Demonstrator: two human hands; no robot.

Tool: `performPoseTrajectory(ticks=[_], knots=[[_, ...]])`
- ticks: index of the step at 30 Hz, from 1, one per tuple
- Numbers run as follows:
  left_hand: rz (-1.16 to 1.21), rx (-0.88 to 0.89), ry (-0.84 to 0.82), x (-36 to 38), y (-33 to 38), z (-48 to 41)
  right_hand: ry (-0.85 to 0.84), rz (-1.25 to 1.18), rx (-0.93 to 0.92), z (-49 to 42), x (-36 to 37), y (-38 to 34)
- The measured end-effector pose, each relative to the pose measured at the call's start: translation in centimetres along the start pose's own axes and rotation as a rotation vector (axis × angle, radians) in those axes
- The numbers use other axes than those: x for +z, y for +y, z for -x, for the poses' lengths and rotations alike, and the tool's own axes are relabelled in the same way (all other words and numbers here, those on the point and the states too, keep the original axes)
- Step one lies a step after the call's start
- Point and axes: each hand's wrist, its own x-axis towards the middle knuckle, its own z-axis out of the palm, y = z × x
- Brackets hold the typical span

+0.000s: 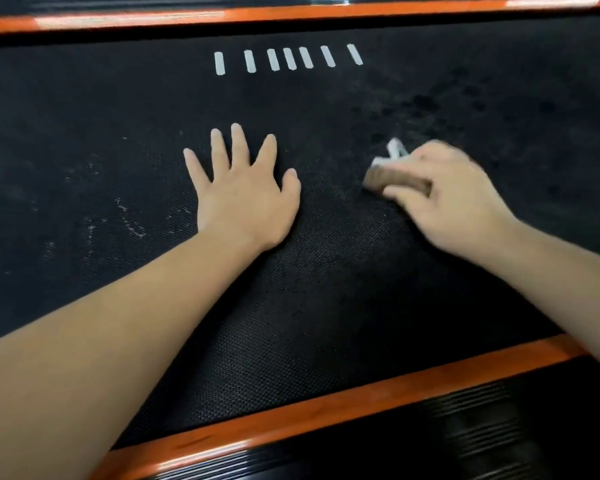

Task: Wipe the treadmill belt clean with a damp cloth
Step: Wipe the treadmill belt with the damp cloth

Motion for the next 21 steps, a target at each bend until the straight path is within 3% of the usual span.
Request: performPoseTrajectory(ticks=[2,6,11,16,20,21], knots=[[-0.010,-0.004,-0.004,0.0,0.0,0.0,0.047,-0.005,0.049,-0.5,1.0,0.0],[-0.042,-0.015,-0.004,0.0,0.2,0.0,-0.158,-0.111,-0.166,1.7,1.6,-3.4],[-0.041,-0.023,-0.033,-0.1,0.4,0.0,0.079,0.037,0.127,-4.5,2.2,0.9],[-0.044,-0.016,-0.021,-0.1,0.4,0.0,-0.120,-0.053,-0.203,-2.2,2.6,-2.6],[-0.035,-0.017,-0.038,-0.2,0.5,0.1,0.075,0.079,0.143,-8.4,2.2,1.8],[-0.035,-0.017,-0.034,-0.2,0.5,0.1,0.084,0.086,0.141,-8.1,2.8,1.3]])
